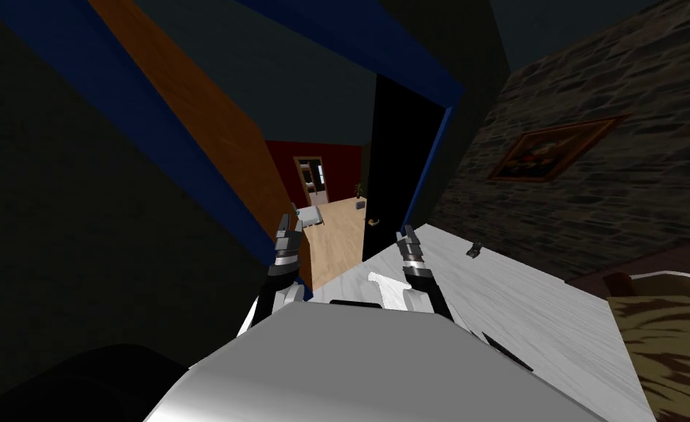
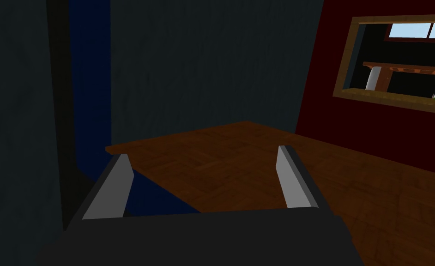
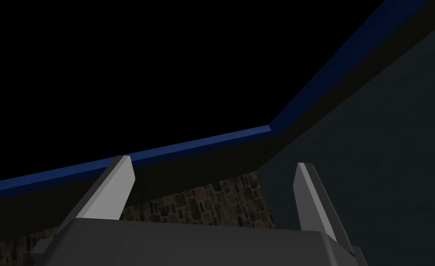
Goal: Push the door open
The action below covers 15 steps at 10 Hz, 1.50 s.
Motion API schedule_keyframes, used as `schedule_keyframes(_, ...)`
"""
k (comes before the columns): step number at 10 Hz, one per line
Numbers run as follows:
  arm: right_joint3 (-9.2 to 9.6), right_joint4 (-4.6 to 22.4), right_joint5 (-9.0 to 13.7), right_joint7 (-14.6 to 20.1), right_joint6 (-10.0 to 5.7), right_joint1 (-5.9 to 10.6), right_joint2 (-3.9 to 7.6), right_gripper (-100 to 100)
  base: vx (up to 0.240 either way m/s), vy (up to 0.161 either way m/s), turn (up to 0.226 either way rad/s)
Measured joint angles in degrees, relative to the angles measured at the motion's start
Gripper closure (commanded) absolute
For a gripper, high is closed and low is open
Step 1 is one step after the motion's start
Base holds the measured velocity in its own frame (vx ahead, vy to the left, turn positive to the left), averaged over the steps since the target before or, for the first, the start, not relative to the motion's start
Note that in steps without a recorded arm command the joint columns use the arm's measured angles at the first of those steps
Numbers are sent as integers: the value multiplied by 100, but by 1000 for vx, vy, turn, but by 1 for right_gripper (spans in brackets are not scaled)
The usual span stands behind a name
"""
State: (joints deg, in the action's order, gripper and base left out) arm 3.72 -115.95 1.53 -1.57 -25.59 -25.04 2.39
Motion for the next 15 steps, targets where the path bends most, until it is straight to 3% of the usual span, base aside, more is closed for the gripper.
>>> schedule_keyframes(3,35,483,-4,50,-84,181,91,-100,71,-92,72)
schedule_keyframes(6,123,925,-41,41,-249,273,92,-100,67,-87,90)
schedule_keyframes(11,263,1871,-95,65,-473,609,116,-100,82,-122,100)
schedule_keyframes(15,360,2343,-126,84,-610,679,131,-100,33,-54,52)
